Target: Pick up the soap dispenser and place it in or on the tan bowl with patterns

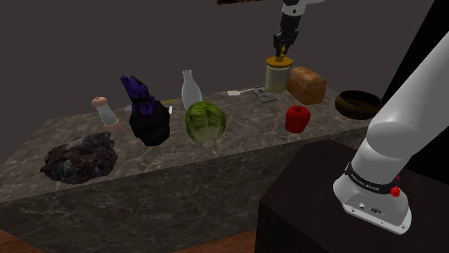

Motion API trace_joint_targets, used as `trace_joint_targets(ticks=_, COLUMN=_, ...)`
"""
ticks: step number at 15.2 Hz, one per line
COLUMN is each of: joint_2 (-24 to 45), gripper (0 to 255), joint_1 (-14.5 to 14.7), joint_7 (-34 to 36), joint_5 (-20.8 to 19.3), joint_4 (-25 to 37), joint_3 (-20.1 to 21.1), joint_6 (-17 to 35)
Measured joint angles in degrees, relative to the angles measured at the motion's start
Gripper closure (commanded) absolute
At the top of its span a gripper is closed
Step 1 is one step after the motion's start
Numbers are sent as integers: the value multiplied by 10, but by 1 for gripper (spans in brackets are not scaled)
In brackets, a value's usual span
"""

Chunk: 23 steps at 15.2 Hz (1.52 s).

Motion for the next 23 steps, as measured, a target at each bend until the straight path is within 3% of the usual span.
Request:
trace_joint_targets(ticks=9, joint_2=-13, gripper=255, joint_1=-1, joint_7=1, joint_5=-4, joint_4=52, joint_3=2, joint_6=-64)
trace_joint_targets(ticks=23, joint_2=-164, gripper=255, joint_1=-69, joint_7=-118, joint_5=-63, joint_4=-8, joint_3=-72, joint_6=-144)
